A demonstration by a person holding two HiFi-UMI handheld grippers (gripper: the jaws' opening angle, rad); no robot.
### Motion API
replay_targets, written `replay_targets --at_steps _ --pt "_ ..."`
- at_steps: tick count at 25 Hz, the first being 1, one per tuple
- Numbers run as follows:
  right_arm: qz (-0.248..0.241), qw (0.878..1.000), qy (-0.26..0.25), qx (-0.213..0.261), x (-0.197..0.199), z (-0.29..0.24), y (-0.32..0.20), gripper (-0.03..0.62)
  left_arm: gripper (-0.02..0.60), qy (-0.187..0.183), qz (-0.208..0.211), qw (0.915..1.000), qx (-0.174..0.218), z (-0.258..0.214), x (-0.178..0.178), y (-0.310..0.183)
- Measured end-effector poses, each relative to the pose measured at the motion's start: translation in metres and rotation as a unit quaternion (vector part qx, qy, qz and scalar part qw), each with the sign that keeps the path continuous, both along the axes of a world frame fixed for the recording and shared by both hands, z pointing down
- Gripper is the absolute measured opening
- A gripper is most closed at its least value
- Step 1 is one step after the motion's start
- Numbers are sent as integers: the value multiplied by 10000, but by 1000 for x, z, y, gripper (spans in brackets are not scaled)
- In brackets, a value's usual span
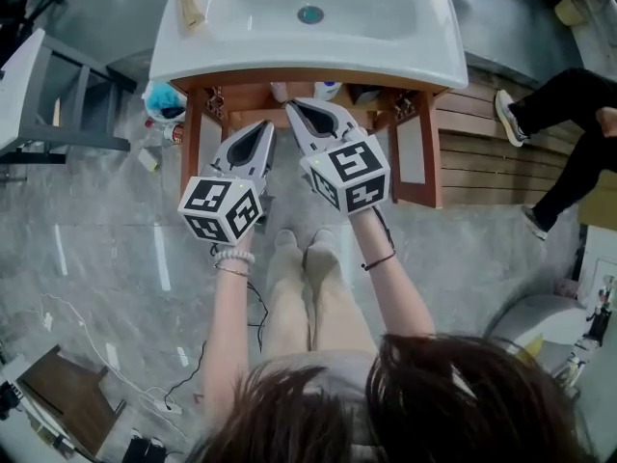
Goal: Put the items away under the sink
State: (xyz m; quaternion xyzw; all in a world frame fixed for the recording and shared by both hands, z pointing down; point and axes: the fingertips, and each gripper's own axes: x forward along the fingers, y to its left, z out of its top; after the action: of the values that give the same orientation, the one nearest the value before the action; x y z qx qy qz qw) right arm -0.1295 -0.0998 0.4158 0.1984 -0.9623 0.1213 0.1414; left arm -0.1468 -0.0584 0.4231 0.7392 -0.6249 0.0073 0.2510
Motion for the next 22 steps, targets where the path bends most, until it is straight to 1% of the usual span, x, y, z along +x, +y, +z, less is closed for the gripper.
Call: replay_targets --at_steps 4,8,14,19,22 --pt "-35 10000 -49 31 0 -12 0 15 2 -79 76 9999 75 -12 2 -2" --pt "-61 9999 -71 43 2 -24 1 17 2 -69 75 9999 120 -25 5 -1" --pt "-133 9999 -2 12 8 -37 7 17 3 -102 17 9999 65 -38 11 4" --pt "24 9999 20 -102 25 -48 12 17 3 -71 -74 9999 29 -50 20 14" --pt "145 9996 -72 -218 34 -53 18 17 3 -48 -177 9998 76 -60 25 21"
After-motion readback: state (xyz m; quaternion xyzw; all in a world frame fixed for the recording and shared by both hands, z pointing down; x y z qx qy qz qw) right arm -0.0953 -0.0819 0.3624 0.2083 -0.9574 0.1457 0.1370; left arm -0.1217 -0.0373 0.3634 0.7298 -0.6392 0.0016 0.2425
